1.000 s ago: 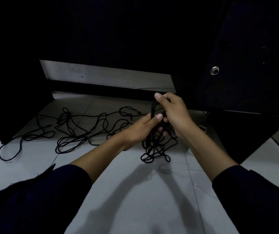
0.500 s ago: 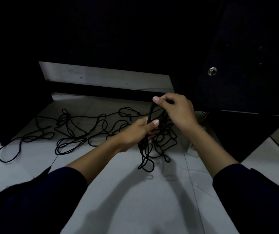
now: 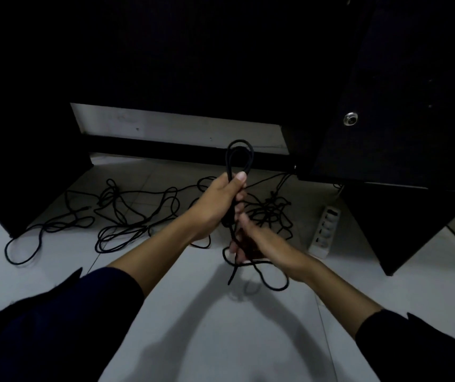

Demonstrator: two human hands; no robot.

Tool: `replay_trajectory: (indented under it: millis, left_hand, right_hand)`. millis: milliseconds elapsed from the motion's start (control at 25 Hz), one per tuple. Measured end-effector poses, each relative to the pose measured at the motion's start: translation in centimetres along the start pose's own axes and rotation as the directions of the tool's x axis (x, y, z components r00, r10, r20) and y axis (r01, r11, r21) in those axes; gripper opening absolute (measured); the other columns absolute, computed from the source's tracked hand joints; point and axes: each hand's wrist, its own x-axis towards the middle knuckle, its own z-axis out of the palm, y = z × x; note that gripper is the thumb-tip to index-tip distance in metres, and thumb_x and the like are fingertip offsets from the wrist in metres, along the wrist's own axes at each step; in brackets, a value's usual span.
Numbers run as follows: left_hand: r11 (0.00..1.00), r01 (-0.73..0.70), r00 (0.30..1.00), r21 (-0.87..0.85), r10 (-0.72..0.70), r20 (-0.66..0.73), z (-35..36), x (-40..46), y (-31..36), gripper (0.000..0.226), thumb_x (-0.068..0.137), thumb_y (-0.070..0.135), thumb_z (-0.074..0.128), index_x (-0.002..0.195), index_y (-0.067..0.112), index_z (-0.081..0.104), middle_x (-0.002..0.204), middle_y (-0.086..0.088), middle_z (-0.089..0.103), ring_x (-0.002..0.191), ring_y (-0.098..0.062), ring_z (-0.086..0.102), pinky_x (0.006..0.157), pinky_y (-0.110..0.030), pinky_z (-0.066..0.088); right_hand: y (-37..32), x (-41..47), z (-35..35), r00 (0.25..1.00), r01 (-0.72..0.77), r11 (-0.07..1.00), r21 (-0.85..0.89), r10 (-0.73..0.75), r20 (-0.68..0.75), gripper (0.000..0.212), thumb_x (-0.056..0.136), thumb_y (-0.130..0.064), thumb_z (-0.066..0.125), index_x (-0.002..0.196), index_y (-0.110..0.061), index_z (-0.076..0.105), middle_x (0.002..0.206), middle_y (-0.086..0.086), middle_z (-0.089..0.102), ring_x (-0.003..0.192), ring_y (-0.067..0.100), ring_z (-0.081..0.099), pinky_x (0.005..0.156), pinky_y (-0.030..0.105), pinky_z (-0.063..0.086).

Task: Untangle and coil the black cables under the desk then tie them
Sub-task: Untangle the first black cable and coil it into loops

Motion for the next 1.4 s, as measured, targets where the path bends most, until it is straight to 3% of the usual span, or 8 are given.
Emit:
replay_trajectory:
  millis: [160, 320, 520, 920, 1000, 1080, 1200, 1400]
  left_hand:
    - [0.996, 0.068, 0.997, 0.053, -0.067, -0.024, -2.2, 0.5, 0.2, 0.024, 0.103, 0.032, 0.039, 0.086, 0.015, 0.042, 0.067, 0.002, 0.046, 0.047, -0.007, 0.040, 0.043, -0.020, 0.037]
    - [0.948, 0.045, 0.999, 0.315, -0.052, 0.015, -2.1, 0.0, -0.7, 0.025, 0.103, 0.030, 0.039, 0.083, 0.016, 0.048, 0.073, 0.002, 0.063, 0.058, -0.008, 0.053, 0.055, -0.020, 0.048]
    - [0.933, 0.053, 0.986, 0.357, -0.105, 0.126, -1.0, -0.4, -0.3, 0.026, 0.103, 0.029, 0.038, 0.098, 0.005, 0.048, 0.083, -0.005, 0.063, 0.074, -0.016, 0.064, 0.072, -0.030, 0.054]
    - [0.903, -0.032, 0.995, 0.428, -0.013, 0.103, -0.7, 0.0, 0.2, 0.021, 0.103, 0.028, 0.040, 0.082, 0.022, 0.042, 0.067, 0.009, 0.044, 0.051, 0.002, 0.050, 0.055, -0.015, 0.042]
    - [0.915, -0.026, 0.997, 0.402, -0.007, 0.080, -1.6, 0.0, 0.0, 0.022, 0.103, 0.029, 0.040, 0.082, 0.023, 0.040, 0.069, 0.009, 0.041, 0.054, 0.000, 0.047, 0.058, -0.016, 0.041]
    - [0.915, -0.018, 0.998, 0.402, -0.008, 0.062, -2.7, -0.1, -0.4, 0.021, 0.102, 0.030, 0.040, 0.083, 0.022, 0.041, 0.069, 0.007, 0.041, 0.058, -0.006, 0.042, 0.063, -0.024, 0.039]
    - [0.919, -0.023, 0.999, 0.393, 0.002, 0.054, -3.2, -0.4, -0.9, 0.022, 0.102, 0.031, 0.040, 0.083, 0.022, 0.039, 0.069, 0.006, 0.038, 0.060, -0.005, 0.039, 0.063, -0.025, 0.038]
    - [0.957, -0.040, 0.997, 0.286, 0.021, 0.070, -2.0, -0.6, -0.9, 0.026, 0.103, 0.033, 0.038, 0.080, 0.021, 0.036, 0.069, 0.006, 0.037, 0.061, -0.007, 0.038, 0.063, -0.026, 0.036]
  right_hand:
    - [0.2, -0.7, -1.7, 0.997, 0.068, 0.960, -0.271, -0.074, -0.011, 0.019, 0.094, -0.028, 0.059, 0.081, -0.016, 0.061, 0.070, -0.002, 0.056, 0.064, 0.007, 0.053, 0.066, 0.026, 0.044]
    - [-2.4, -0.1, -4.0, 0.943, 0.205, 0.612, -0.764, -0.333, -0.014, 0.017, 0.094, -0.027, 0.058, 0.095, -0.012, 0.068, 0.084, -0.004, 0.056, 0.079, 0.010, 0.053, 0.069, 0.026, 0.040]
    - [-4.9, 0.1, -3.7, 0.907, 0.240, 0.475, -0.847, -0.421, 0.021, 0.016, 0.092, -0.031, 0.060, 0.096, -0.019, 0.070, 0.086, -0.006, 0.056, 0.081, 0.015, 0.056, 0.069, 0.040, 0.049]
    - [-4.6, 0.1, -5.4, 0.861, -0.057, 0.410, -0.910, -0.441, -0.253, 0.011, 0.088, -0.022, 0.063, 0.098, -0.022, 0.066, 0.097, -0.001, 0.063, 0.091, 0.022, 0.061, 0.068, 0.036, 0.051]
    - [-3.8, -0.4, -6.7, 0.842, -0.171, 0.454, -0.875, -0.394, -0.369, 0.014, 0.089, -0.026, 0.064, 0.103, -0.025, 0.067, 0.097, 0.000, 0.067, 0.092, 0.022, 0.064, 0.069, 0.033, 0.051]
    - [-3.2, -0.6, -7.3, 0.821, -0.145, 0.684, -0.715, -0.319, -0.473, 0.015, 0.086, -0.020, 0.069, 0.100, -0.023, 0.068, 0.092, -0.001, 0.070, 0.085, 0.015, 0.066, 0.071, 0.028, 0.053]
    - [-3.4, -0.4, -6.5, 0.862, 0.002, 0.984, -0.177, -0.091, -0.498, 0.013, 0.083, -0.008, 0.072, 0.093, -0.013, 0.065, 0.084, 0.007, 0.070, 0.072, 0.014, 0.069, 0.067, 0.021, 0.055]
    - [-5.0, -0.1, -4.4, 0.901, 0.155, 0.958, 0.240, -0.038, -0.432, 0.002, 0.093, -0.010, 0.059, 0.094, -0.009, 0.060, 0.086, 0.008, 0.057, 0.064, 0.010, 0.063, 0.071, 0.040, 0.061]
